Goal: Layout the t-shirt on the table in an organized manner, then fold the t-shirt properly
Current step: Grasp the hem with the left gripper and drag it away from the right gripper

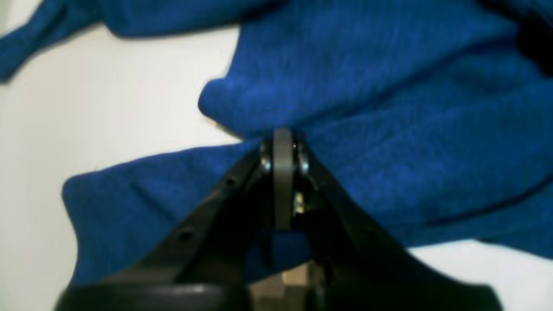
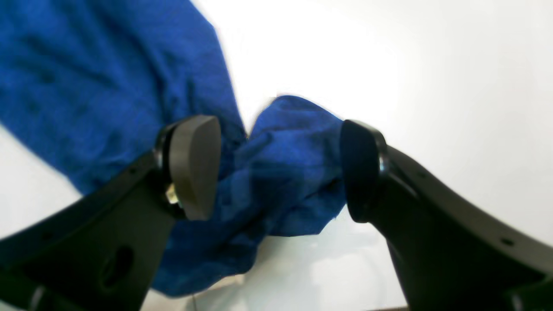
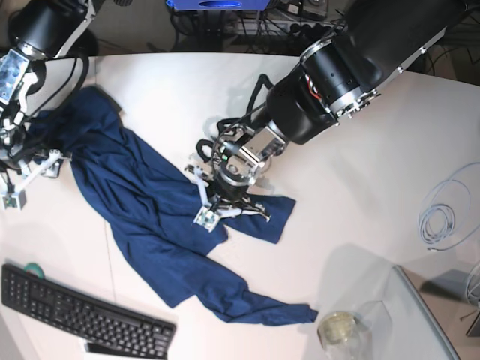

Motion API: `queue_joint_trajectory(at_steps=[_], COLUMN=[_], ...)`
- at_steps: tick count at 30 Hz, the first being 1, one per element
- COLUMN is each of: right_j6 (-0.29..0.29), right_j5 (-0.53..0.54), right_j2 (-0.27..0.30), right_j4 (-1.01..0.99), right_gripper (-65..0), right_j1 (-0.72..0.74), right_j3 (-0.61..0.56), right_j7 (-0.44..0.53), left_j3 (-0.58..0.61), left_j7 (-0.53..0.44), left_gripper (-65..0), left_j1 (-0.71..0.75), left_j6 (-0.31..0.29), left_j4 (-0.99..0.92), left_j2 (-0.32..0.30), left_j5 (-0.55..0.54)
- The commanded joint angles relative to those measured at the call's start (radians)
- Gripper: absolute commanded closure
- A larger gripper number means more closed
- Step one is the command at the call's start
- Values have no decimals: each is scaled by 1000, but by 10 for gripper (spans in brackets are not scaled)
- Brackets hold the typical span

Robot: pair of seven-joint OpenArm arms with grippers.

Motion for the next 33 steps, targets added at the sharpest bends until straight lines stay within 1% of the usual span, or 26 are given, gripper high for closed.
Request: queue_joint_trajectory(at_steps=[1, 4, 6, 8, 9, 10, 11, 12, 14, 15, 16, 17, 19, 20, 23, 26, 29, 30, 31, 33], right_j6=[-15, -22, -22, -22, -22, -22, -22, -22, -22, -22, -22, -21, -19, -18, -16, -16, -15, -13, -6, 59], right_j5=[5, 4, 4, 2, 2, 2, 2, 2, 4, 4, 4, 4, 4, 4, 4, 5, 10, 10, 10, 10], right_j2=[12, 14, 15, 35, 43, 47, 49, 51, 54, 54, 54, 55, 54, 54, 54, 54, 43, 31, 17, -22], right_j4=[-3, -66, -119, -168, -187, -196, -199, -201, -201, -201, -197, -182, -139, -112, 17, 174, 306, 338, 364, 387], right_gripper=[-411, -411, -411, -408, -392, -362, -306, -236, -48, 0, 0, -20, 0, 0, 0, 0, 0, 0, 0, 0], right_j1=[12, 20, 32, 43, 43, 45, 51, 51, 51, 51, 51, 51, 43, 35, -7, -81, -162, -193, -222, -262], right_j3=[-2, -2, 6, 7, 7, 7, 7, 7, -1, -2, -4, -4, -4, -4, -2, -1, 4, -1, -1, -2], right_j7=[31, 58, 58, 60, 60, 60, 60, 60, 60, 60, 57, 54, 51, 46, -12, -86, -138, -149, -155, -163], left_j3=[0, 0, 0, -4, -6, -11, -11, -12, -14, -14, -14, -14, -14, -14, -32, -156, -307, -354, -390, -445], left_j7=[9, 14, 14, 14, 15, 15, 15, 15, 15, 17, 17, 17, 18, 31, 115, 173, 225, 255, 284, 336], left_gripper=[0, 0, 0, 0, 0, 0, 0, 0, 0, 0, 0, 0, 0, 0, 0, 0, 0, 0, 0, 0], left_j1=[-18, -9, 10, 34, 43, 62, 80, 96, 128, 142, 155, 174, 203, 220, 264, 340, 409, 427, 439, 453], left_j6=[4, 4, 4, 4, 4, 6, 9, 9, 10, 12, 21, 43, 90, 110, 139, 139, 139, 139, 139, 139], left_j4=[-1, -47, -65, -50, -36, -22, -7, 5, 32, 44, 56, 75, 118, 144, 277, 455, 639, 701, 751, 828], left_j2=[6, -19, -51, -85, -108, -129, -152, -177, -212, -230, -247, -263, -290, -309, -359, -410, -439, -444, -447, -447], left_j5=[-2, -2, -2, -2, -4, -4, -4, -5, -10, -10, -11, -11, -11, -11, -11, -8, -4, -4, -4, -2])
